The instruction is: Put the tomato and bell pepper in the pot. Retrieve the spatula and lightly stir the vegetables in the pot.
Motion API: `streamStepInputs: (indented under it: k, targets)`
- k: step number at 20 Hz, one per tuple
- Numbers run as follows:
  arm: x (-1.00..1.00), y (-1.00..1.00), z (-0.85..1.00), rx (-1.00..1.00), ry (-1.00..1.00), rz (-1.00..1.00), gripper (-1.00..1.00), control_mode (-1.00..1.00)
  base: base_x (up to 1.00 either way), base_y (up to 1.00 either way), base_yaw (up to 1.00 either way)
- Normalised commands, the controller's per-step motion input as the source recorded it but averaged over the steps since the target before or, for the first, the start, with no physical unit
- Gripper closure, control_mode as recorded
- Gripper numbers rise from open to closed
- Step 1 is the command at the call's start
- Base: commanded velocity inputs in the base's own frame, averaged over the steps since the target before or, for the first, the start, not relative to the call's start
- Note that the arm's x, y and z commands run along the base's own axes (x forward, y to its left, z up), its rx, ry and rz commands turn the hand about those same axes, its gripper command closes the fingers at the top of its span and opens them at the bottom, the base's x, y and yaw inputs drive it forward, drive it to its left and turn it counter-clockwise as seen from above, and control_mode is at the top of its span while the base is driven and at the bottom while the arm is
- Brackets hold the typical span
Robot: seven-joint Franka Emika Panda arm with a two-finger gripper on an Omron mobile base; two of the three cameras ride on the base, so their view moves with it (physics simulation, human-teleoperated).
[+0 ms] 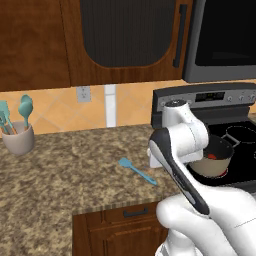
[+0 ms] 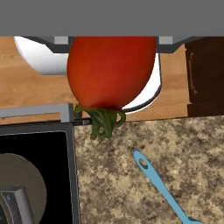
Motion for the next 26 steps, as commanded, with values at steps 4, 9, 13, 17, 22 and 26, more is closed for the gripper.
streamStepInputs:
  k: [4,9,13,17,22,26]
  targets:
    - [-0.03,-0.87,0.90,0.00,0.00,-0.02,1.00,-1.00,0.00,0.00,0.00]
    - [0.32,-0.94,0.25,0.06,0.00,0.00,1.00,-1.00,0.00,0.00,0.00]
    - [0.50,-0.95,-0.03,0.13,0.00,0.06,1.00,-1.00,0.00,0.00,0.00]
    - [0.52,-0.78,-0.09,0.10,0.01,0.08,1.00,-1.00,0.00,0.00,0.00]
    - [0.55,-0.48,-0.40,0.02,0.08,0.07,1.00,-1.00,0.00,0.00,0.00]
    - [0.48,-0.47,-0.45,0.01,0.04,0.05,1.00,-1.00,0.00,0.00,0.00]
